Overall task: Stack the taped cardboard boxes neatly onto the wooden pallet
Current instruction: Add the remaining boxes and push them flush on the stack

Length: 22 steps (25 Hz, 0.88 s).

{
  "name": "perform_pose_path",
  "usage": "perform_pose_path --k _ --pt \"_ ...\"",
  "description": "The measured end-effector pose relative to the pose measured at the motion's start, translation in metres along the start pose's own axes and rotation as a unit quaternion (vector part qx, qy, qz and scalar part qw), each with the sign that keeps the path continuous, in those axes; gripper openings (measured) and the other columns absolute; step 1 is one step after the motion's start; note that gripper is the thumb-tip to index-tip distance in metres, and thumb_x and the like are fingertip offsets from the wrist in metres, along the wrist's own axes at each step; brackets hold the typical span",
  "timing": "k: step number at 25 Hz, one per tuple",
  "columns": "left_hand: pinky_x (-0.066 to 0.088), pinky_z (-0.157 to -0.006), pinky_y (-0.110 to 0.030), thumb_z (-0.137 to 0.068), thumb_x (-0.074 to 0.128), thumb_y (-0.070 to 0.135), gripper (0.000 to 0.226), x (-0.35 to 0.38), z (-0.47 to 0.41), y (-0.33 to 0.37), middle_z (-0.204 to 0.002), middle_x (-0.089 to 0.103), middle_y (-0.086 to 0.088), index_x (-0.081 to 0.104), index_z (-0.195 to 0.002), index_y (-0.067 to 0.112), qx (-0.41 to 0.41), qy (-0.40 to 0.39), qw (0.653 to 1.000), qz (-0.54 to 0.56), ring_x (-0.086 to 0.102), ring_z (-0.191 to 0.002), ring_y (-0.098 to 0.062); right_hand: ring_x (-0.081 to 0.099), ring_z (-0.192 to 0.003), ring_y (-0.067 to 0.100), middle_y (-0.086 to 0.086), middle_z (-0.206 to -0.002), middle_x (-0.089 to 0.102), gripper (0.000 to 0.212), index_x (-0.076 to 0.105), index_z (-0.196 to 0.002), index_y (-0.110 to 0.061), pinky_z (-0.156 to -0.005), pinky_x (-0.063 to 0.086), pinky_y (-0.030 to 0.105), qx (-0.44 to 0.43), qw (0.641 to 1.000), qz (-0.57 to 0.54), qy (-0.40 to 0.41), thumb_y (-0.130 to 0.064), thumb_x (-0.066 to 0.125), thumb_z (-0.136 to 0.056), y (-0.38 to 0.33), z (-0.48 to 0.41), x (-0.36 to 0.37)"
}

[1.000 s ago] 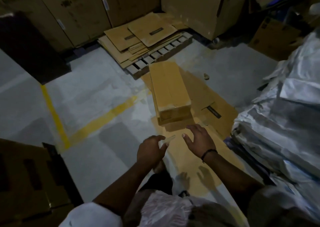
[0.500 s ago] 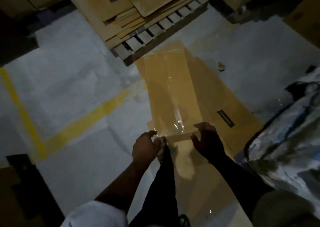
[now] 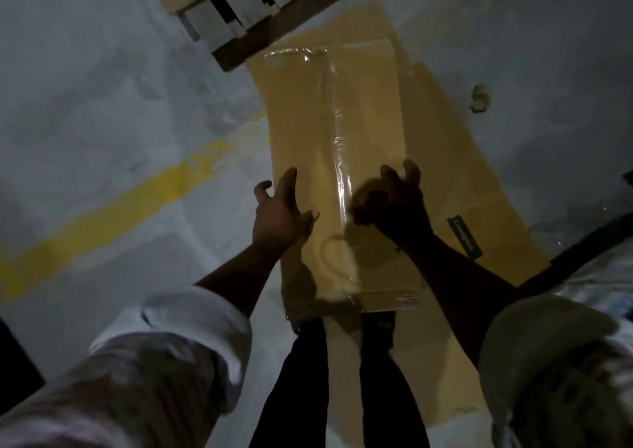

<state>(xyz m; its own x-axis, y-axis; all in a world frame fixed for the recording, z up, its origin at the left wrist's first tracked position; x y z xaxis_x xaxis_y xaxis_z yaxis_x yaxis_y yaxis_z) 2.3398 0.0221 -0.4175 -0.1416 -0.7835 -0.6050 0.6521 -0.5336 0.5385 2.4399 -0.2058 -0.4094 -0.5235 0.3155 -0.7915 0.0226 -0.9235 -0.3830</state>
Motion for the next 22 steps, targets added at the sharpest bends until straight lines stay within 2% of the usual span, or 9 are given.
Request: perform_pose_path --k 1,2,4,6,10,12,16,22 --pt "0.051 -0.102 -0.047 -0.082 0.082 0.046 0.101 0.005 0.001 0.0 -0.16 0.019 -0.017 0.022 -0.161 0.031 0.003 0.009 1.0 0.015 0.048 -0.128 -0.027 0.037 -0.137 0.042 0.009 -0.164 0.0 0.1 0.033 -0.153 -0.023 -0.107 0.044 0.051 -0.011 1.0 -0.01 0.0 -0.063 0.075 -0.072 0.004 -0.003 0.004" --pt "0.053 -0.1 -0.047 -0.081 0.082 0.049 0.101 0.007 0.004 0.002 -0.158 0.02 -0.016 0.023 -0.161 0.031 -0.002 0.024 0.999 0.029 0.053 -0.123 -0.03 0.039 -0.134 0.042 0.009 -0.164 -0.001 0.102 0.031 -0.154 -0.024 -0.104 0.045 0.051 -0.03 0.999 -0.003 0.01 -0.064 0.076 -0.071 0.007 -0.004 0.004" --pt "0.054 -0.098 -0.051 -0.077 0.079 0.06 0.102 0.008 0.015 0.003 -0.155 0.02 -0.014 0.024 -0.16 0.036 -0.036 0.047 0.997 0.054 0.055 -0.121 -0.044 0.044 -0.126 0.041 0.008 -0.164 0.002 0.097 0.026 -0.154 -0.029 -0.095 0.051 0.053 -0.076 0.996 0.05 0.027 -0.069 0.068 -0.075 0.008 0.002 0.002" --pt "0.052 -0.1 -0.056 -0.075 0.075 0.066 0.101 0.005 0.038 0.008 -0.155 0.019 -0.012 0.025 -0.158 0.04 -0.071 0.055 0.994 0.06 0.047 -0.129 -0.05 0.048 -0.118 0.038 0.004 -0.164 0.004 0.091 0.025 -0.153 -0.035 -0.087 0.053 0.052 -0.113 0.989 0.095 0.02 -0.073 0.06 -0.078 -0.004 0.015 -0.01" --pt "0.046 -0.103 -0.053 -0.068 0.061 0.082 0.091 -0.024 0.105 0.024 -0.145 0.04 -0.013 0.03 -0.149 0.053 -0.15 0.088 0.982 0.075 0.032 -0.139 -0.037 0.046 -0.115 0.039 -0.001 -0.159 0.023 0.084 0.041 -0.148 -0.035 -0.091 0.042 0.045 -0.154 0.979 0.132 -0.018 -0.075 0.049 -0.075 -0.054 0.052 -0.064" --pt "0.045 -0.105 -0.053 -0.069 0.061 0.084 0.085 -0.049 0.151 0.03 -0.149 0.033 -0.012 0.038 -0.145 0.053 -0.186 0.125 0.97 0.093 0.034 -0.137 -0.039 0.045 -0.114 0.038 -0.003 -0.153 0.034 0.076 0.047 -0.145 -0.033 -0.095 0.039 0.045 -0.205 0.966 0.156 -0.029 -0.072 0.052 -0.08 -0.093 0.077 -0.091" --pt "0.049 -0.102 -0.051 -0.07 0.07 0.08 0.079 -0.095 0.256 0.033 -0.15 0.025 -0.004 0.05 -0.14 0.052 -0.255 0.204 0.934 0.146 0.039 -0.135 -0.039 0.042 -0.117 0.033 -0.008 -0.142 0.04 0.07 0.048 -0.14 -0.036 -0.105 0.035 0.045 -0.294 0.934 0.191 -0.064 -0.074 0.053 -0.081 -0.17 0.133 -0.128" --pt "0.046 -0.104 -0.048 -0.067 0.07 0.083 0.086 -0.138 0.433 0.007 -0.148 0.024 0.001 0.048 -0.143 0.05 -0.343 0.344 0.85 0.201 0.037 -0.135 -0.034 0.041 -0.114 0.03 -0.013 -0.137 0.039 0.06 0.054 -0.13 -0.04 -0.103 0.035 0.043 -0.463 0.857 0.213 -0.072 -0.072 0.053 -0.08 -0.278 0.275 -0.127"
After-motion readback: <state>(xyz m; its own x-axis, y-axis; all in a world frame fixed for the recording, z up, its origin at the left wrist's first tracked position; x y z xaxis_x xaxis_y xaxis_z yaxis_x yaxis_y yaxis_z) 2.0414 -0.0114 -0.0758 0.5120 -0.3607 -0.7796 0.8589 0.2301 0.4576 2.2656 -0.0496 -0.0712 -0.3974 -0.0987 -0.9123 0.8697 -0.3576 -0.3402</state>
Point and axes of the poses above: each hand's wrist, its own z-axis away from the middle knuckle, its own x-axis out of the palm, y = z × x, the point moved 7 cm from there along -z, towards the middle knuckle
